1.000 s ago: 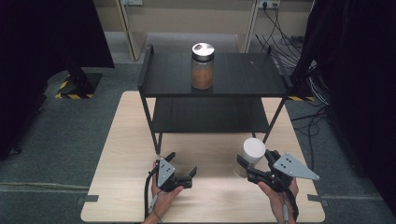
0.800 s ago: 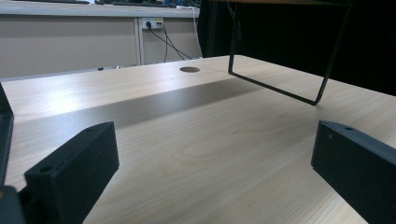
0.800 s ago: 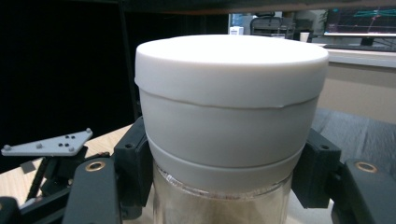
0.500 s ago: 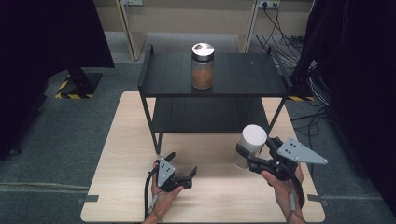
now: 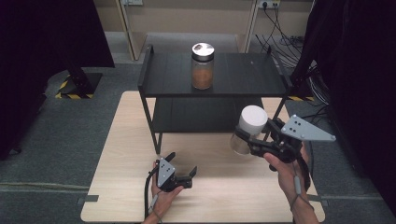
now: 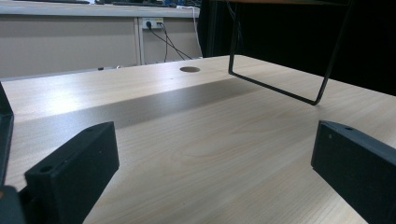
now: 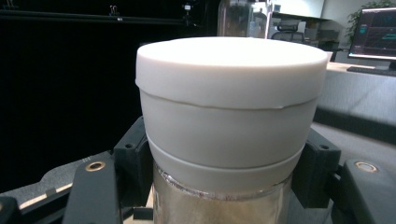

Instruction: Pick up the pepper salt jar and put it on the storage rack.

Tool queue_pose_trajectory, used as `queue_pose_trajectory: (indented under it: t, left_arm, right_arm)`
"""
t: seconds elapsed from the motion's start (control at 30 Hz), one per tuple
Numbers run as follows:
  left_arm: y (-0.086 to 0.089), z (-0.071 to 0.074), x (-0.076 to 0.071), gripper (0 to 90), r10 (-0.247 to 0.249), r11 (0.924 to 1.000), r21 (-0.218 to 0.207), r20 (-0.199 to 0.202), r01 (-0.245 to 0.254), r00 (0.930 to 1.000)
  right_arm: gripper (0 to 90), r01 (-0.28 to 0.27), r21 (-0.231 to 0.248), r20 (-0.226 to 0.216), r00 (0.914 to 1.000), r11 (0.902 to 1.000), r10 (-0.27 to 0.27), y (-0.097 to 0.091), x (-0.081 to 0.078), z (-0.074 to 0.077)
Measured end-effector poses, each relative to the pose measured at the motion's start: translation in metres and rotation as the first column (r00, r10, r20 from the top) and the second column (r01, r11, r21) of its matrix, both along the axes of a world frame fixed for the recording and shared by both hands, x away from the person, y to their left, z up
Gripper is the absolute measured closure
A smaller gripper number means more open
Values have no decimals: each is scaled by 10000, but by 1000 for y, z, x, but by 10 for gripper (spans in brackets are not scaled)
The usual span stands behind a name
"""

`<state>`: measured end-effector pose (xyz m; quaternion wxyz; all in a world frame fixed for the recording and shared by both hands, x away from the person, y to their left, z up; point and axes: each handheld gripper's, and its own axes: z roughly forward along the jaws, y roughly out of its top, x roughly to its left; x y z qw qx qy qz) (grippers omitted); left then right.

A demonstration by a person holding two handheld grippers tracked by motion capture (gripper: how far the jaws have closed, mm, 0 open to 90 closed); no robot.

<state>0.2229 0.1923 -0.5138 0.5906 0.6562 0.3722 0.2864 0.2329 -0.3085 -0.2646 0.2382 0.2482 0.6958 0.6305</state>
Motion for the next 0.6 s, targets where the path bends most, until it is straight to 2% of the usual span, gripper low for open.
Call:
queue_pose_trajectory:
  t: [0.17, 0.2, 0.23, 0.6]
  left_arm:
    - [0, 0, 0, 3, 1, 10000, 4, -2, -1, 10000]
    - [0, 0, 0, 3, 1, 10000, 4, -2, -1, 10000]
    - [0, 0, 0, 3, 4, 10000, 3, 1, -4, 10000]
    - [0, 0, 0, 3, 0, 10000, 3, 1, 0, 10000]
  right_arm:
    - [357, -17, -204, 189, 9998, 9998, 21, 7, 8, 22]
    - [357, -17, -204, 189, 9998, 9998, 21, 7, 8, 22]
    - [356, -31, -270, 221, 9997, 9996, 37, 9, 12, 31]
    - [357, -49, 29, 38, 10000, 10000, 49, 17, 41, 70]
